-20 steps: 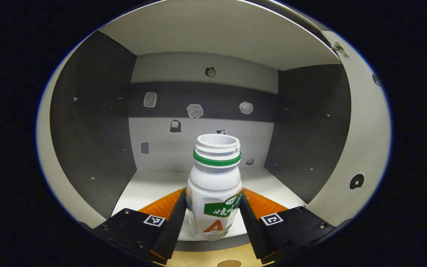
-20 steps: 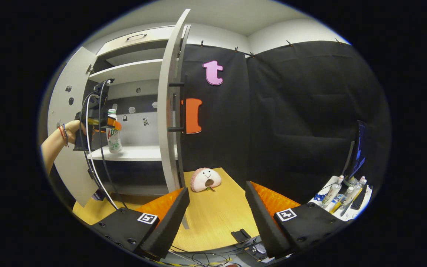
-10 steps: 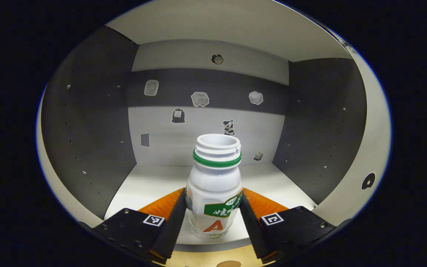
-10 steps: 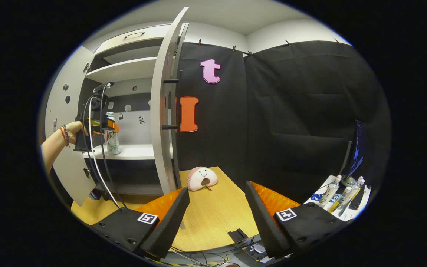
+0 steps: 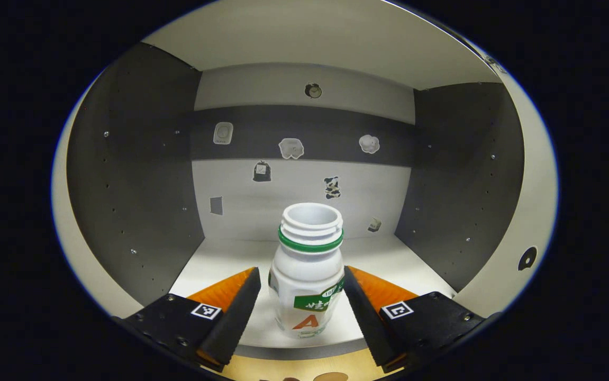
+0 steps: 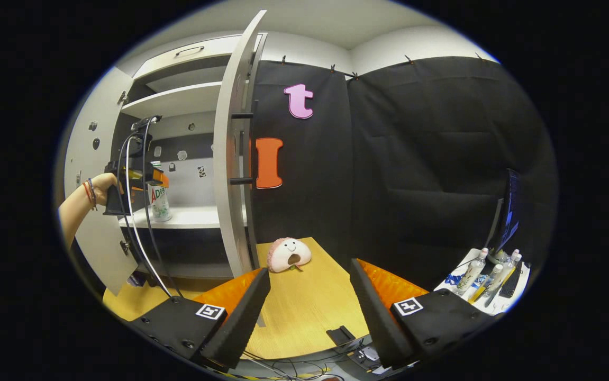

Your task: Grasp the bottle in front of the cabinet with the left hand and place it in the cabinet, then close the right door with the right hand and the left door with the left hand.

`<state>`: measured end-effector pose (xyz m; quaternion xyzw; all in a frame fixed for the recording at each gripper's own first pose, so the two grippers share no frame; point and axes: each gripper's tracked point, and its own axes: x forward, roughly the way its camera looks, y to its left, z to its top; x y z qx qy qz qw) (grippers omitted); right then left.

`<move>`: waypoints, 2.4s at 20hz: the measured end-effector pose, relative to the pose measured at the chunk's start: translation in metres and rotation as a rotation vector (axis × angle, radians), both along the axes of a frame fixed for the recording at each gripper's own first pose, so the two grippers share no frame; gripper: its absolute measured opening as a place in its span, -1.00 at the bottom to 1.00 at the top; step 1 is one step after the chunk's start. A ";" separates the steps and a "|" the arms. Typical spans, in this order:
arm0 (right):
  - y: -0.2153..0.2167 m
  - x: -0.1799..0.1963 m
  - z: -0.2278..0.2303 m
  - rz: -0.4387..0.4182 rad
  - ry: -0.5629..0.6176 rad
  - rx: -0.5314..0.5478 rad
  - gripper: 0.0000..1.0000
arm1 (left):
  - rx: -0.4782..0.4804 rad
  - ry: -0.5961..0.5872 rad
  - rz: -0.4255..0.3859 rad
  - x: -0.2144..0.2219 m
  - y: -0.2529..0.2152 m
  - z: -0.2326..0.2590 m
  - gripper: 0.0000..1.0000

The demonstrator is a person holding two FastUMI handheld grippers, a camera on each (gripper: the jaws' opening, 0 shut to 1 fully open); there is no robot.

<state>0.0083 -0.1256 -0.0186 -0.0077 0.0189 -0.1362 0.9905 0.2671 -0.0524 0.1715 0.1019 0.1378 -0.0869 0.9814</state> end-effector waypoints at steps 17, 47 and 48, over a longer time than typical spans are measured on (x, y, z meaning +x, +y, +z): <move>0.010 0.017 0.018 0.063 -0.062 -0.025 0.99 | -0.074 -0.173 0.012 -0.166 0.059 0.071 0.92; 0.022 0.104 0.027 0.161 -0.075 -0.121 0.88 | -0.118 -0.310 0.230 -0.395 0.238 0.081 0.92; 0.023 0.102 0.028 0.161 -0.075 -0.132 0.75 | -0.114 -0.312 0.229 -0.395 0.237 0.081 0.92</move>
